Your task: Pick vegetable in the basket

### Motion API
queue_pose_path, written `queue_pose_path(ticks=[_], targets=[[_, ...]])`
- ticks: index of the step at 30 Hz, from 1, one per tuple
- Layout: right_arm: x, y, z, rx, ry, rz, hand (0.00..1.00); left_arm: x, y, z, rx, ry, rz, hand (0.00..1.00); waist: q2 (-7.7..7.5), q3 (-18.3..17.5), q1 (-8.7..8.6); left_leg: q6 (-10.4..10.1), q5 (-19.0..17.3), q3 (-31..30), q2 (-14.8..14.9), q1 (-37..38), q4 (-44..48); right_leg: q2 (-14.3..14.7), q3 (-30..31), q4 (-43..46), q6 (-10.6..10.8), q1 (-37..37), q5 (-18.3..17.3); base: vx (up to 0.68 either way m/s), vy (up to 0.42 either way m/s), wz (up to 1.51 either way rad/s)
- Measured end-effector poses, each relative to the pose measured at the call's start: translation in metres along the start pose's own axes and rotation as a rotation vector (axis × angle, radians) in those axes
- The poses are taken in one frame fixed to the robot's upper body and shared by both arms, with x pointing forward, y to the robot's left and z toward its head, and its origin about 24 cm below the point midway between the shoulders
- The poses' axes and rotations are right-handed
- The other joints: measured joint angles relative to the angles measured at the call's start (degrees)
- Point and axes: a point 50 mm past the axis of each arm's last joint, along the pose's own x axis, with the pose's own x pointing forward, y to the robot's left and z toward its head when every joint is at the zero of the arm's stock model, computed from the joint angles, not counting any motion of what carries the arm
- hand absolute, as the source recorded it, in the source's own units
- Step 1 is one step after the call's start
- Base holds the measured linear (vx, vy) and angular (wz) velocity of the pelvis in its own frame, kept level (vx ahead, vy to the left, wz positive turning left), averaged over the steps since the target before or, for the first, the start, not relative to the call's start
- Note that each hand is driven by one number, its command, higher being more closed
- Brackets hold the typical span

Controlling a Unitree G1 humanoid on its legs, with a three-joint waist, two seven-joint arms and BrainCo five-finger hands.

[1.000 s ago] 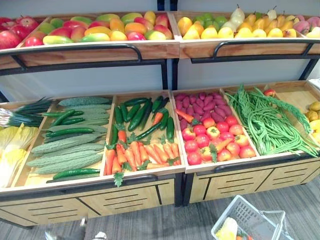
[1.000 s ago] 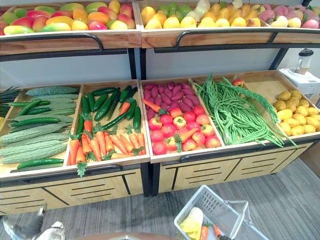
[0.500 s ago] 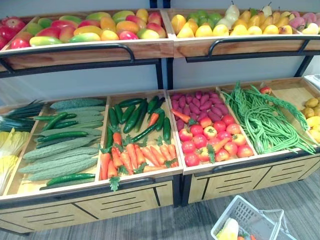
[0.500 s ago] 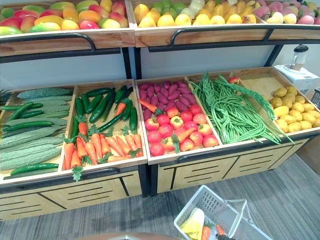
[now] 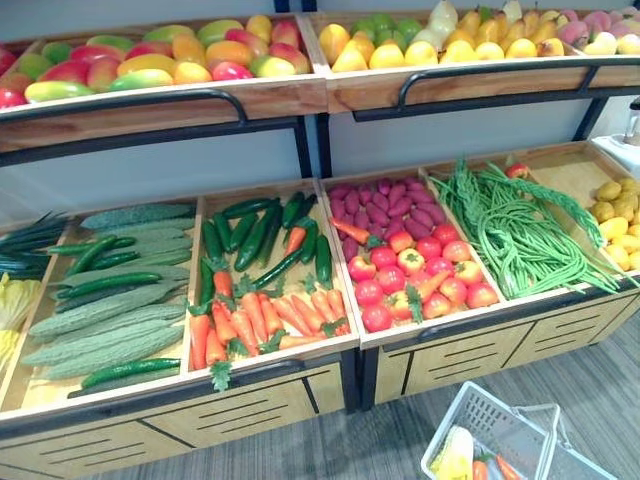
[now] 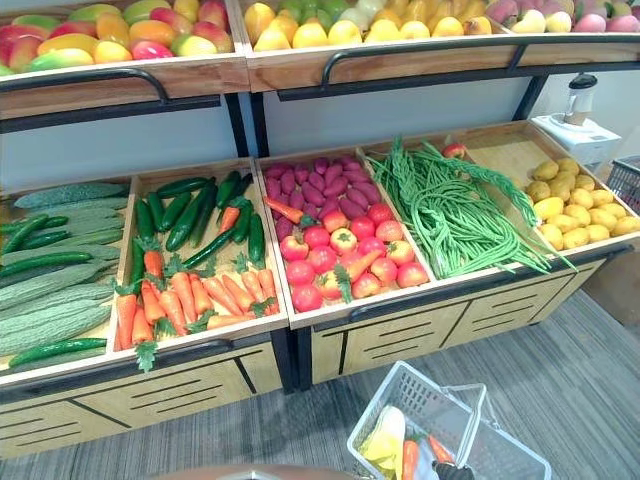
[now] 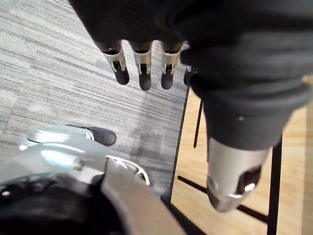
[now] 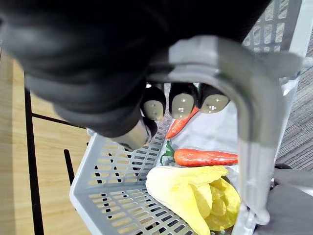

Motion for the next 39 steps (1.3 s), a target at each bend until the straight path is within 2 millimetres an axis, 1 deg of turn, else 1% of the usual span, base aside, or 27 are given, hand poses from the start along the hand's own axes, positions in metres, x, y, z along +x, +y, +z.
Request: queue_pose_path(ticks=[2,6,8,9,10,11,12,13,14,15,17,19,20,21,22,23,24,25,26,29,32,34,35,36,37,38,39], targets=[[0.001,-0.001,0.004,0.035,-0.015,-0.012,1.0,0.002,-0.004,0.008,0.068,-0.025,-0.021,0.0,-0.18,1.5,-0.23,0.7,-4.3,0.4,0.1,-1.1,6.9,-1.3,2.4,6.7,0.8,-2.3,-3.4,0.06,0.06,-0.35],[-0.003,0.005,0.001,0.094,-0.025,-0.017,1.0,0.005,-0.005,0.019,0.155,-0.056,-0.036,0.0,-1.01,3.1,-1.06,0.8,-9.0,2.4,1.5,-2.5,14.3,-1.6,6.4,11.5,1.6,-4.4,-2.8,0.09,0.091,-0.41],[-0.005,0.01,0.002,0.131,-0.05,-0.007,1.0,0.006,-0.008,0.025,0.169,-0.061,-0.046,0.0,-0.96,3.7,-1.55,0.9,-10.4,4.9,3.0,-2.6,15.7,-0.1,7.7,11.3,0.9,-5.9,0.4,-0.04,0.11,-0.67],[-0.006,0.013,0.004,0.139,-0.067,0.0,1.0,0.007,-0.012,0.031,0.194,-0.071,-0.058,0.0,-0.98,3.8,-1.71,1.3,-11.0,7.7,3.6,-2.7,16.4,1.1,7.4,10.4,0.0,-7.4,3.8,-0.1,0.179,-1.19],[-0.007,0.016,0.007,0.141,-0.091,0.011,1.0,0.008,-0.014,0.034,0.208,-0.072,-0.063,0.0,-0.43,4.1,-1.68,2.2,-10.7,11.5,4.4,-2.5,15.5,2.7,6.8,5.8,-1.3,-8.4,9.7,-0.13,0.185,-1.38],[-0.007,0.019,0.01,0.138,-0.105,0.021,1.0,0.008,-0.015,0.031,0.215,-0.066,-0.065,0.0,1.04,3.6,-1.3,3.2,-10.1,14.2,5.7,-2.3,14.3,3.2,5.8,2.5,-1.7,-7.7,12.2,-0.15,0.15,-1.54],[-0.007,0.027,0.022,0.143,-0.145,0.048,1.0,0.008,-0.017,0.039,0.221,-0.097,-0.07,0.0,0.28,5.2,-1.78,3.8,-9.4,18.3,5.9,-2.4,13.1,2.1,-1.3,11.7,-5.1,-10.0,7.3,-0.15,0.099,-1.35],[-0.006,0.026,0.027,0.142,-0.16,0.05,1.0,0.009,-0.016,0.047,0.227,-0.121,-0.068,0.0,-0.57,5.9,-2.06,4.0,-8.9,20.8,5.5,-1.6,11.9,0.0,-6.4,20.5,-7.1,-11.1,1.7,-0.13,0.107,-1.79],[-0.004,0.023,0.028,0.127,-0.169,0.05,1.0,0.01,-0.01,0.051,0.235,-0.128,-0.05,0.0,-1.29,6.5,-1.65,4.2,-8.6,25.5,5.7,-0.3,11.8,-2.4,-13.0,28.0,-9.9,-9.5,-0.9,-0.09,0.096,-1.55],[-0.004,0.023,0.028,0.119,-0.171,0.053,1.0,0.01,-0.007,0.05,0.236,-0.126,-0.042,0.0,-1.49,6.4,-1.44,4.2,-8.6,27.2,5.9,-0.2,12.3,-3.1,-15.0,28.8,-10.4,-8.7,-1.2,-0.05,0.045,-1.9],[-0.005,0.029,0.03,0.101,-0.192,0.079,1.0,0.01,-0.002,0.051,0.22,-0.129,-0.024,0.0,-2.27,6.5,-1.49,4.3,-8.6,31.8,5.8,0.3,14.3,-3.1,-19.0,25.3,-10.7,-8.0,-1.3,-0.04,-0.033,-1.54],[-0.005,0.032,0.023,0.068,-0.17,0.093,1.0,0.011,-0.004,0.056,0.209,-0.143,-0.023,0.0,-1.95,7.4,-1.56,6.8,-7.7,32.9,7.1,-1.3,20.1,-0.8,-19.6,15.4,-10.7,-5.1,1.0,-0.12,-0.105,-1.53],[-0.003,0.028,0.024,0.054,-0.172,0.086,1.0,0.009,-0.012,0.053,0.2,-0.143,-0.042,0.0,-0.48,6.4,-1.39,6.6,-5.7,31.6,5.3,-2.5,12.4,1.3,-17.9,8.0,-9.6,-4.9,2.3,-0.16,-0.08,-1.32],[-0.003,0.026,0.026,0.051,-0.176,0.083,1.0,0.009,-0.014,0.051,0.197,-0.141,-0.048,0.0,0.04,6.7,-1.44,6.2,-6.2,32.1,5.5,-2.2,11.7,1.4,-17.9,8.1,-9.5,-5.1,1.7,-0.19,-0.056,-1.28],[-0.002,0.031,0.032,0.055,-0.189,0.094,1.0,0.01,-0.018,0.056,0.197,-0.151,-0.054,0.0,-0.56,7.3,-2.32,4.9,-7.0,34.4,4.5,-1.5,11.2,-1.6,-19.5,15.5,-8.9,-6.9,-4.5,-0.06,-0.092,-0.8],[-0.002,0.033,0.031,0.055,-0.186,0.098,1.0,0.01,-0.015,0.063,0.211,-0.17,-0.045,0.0,-1.65,7.5,-2.77,4.9,-7.0,36.3,4.4,-1.3,12.1,-3.3,-20.5,16.9,-8.2,-6.6,-6.6,-0.06,-0.135,-0.84],[-0.003,0.035,0.031,0.056,-0.184,0.104,1.0,0.011,-0.012,0.064,0.213,-0.174,-0.038,0.0,-2.33,7.3,-2.66,4.8,-7.0,37.5,4.8,-1.3,12.9,-3.2,-20.7,15.0,-6.8,-6.0,-6.1,0.0,-0.213,-0.91],[-0.004,0.039,0.029,0.057,-0.177,0.11,1.0,0.011,-0.007,0.067,0.217,-0.179,-0.023,0.0,-2.72,7.2,-2.4,4.4,-6.9,39.1,5.9,-1.2,13.9,-0.8,-20.2,10.5,-5.0,-5.0,-5.5,-0.02,-0.24,-0.85],[-0.005,0.038,0.025,0.036,-0.172,0.112,1.0,0.011,-0.01,0.066,0.217,-0.173,-0.029,0.0,-1.98,7.5,-3.31,3.3,-6.0,39.7,7.1,-0.7,13.7,2.0,-19.6,6.3,-5.5,-3.6,-3.3,-0.06,-0.257,-0.74],[-0.006,0.034,0.015,0.023,-0.151,0.104,1.0,0.011,-0.018,0.068,0.225,-0.179,-0.051,0.0,-1.77,7.4,-3.44,2.2,-4.5,40.8,7.7,0.7,12.4,4.3,-18.3,2.9,-6.3,-1.8,-1.9,-0.1,-0.128,-0.31],[-0.007,0.03,0.008,0.035,-0.132,0.08,1.0,0.011,-0.024,0.077,0.24,-0.207,-0.068,0.0,-1.69,7.3,-4.72,1.9,-3.5,40.4,9.0,0.5,13.4,5.9,-17.9,-0.1,-6.9,-1.1,-1.2,-0.17,-0.095,-0.07],[-0.007,0.03,0.008,0.036,-0.132,0.078,1.0,0.011,-0.022,0.076,0.239,-0.203,-0.063,0.0,-1.87,7.3,-4.42,2.3,-3.3,34.3,10.3,-1.0,18.9,6.6,-14.7,-1.0,-7.6,-1.1,-0.7,-0.14,-0.03,-0.58],[-0.007,0.03,0.011,0.036,-0.14,0.073,1.0,0.011,-0.021,0.074,0.237,-0.198,-0.059,0.0,-1.82,7.3,-4.04,2.6,-3.7,27.5,9.8,-2.7,20.7,6.4,-12.4,-0.9,-7.7,-1.4,-0.5,-0.09,-0.027,-0.99],[-0.005,0.028,0.016,0.03,-0.151,0.068,1.0,0.01,-0.021,0.067,0.247,-0.184,-0.061,0.0,-2.05,7.6,-3.33,2.3,-4.5,19.1,7.1,-3.1,19.0,6.2,-9.5,-0.9,-7.7,-1.9,0.0,-0.11,0.021,-1.54],[-0.003,0.026,0.023,0.002,-0.171,0.073,1.0,0.009,-0.023,0.057,0.258,-0.169,-0.071,0.0,-1.0,7.2,-2.4,2.3,-5.2,9.5,3.5,-3.4,15.9,6.4,-5.2,-1.1,-7.3,-3.1,0.5,-0.08,0.054,-1.89],[-0.001,0.025,0.03,-0.025,-0.194,0.081,1.0,0.007,-0.024,0.049,0.268,-0.15,-0.075,0.0,0.07,7.2,-2.31,2.3,-5.2,2.3,0.7,-3.8,13.1,6.9,-1.7,-1.6,-6.9,-3.9,1.1,-0.08,0.091,-1.71],[-0.001,0.023,0.031,-0.032,-0.198,0.083,1.0,0.007,-0.024,0.045,0.273,-0.138,-0.075,0.0,0.57,7.1,-2.33,2.3,-5.2,-0.8,-0.3,-4.2,12.0,7.2,-0.3,-1.6,-6.7,-4.4,1.4,-0.06,0.103,-1.39]])
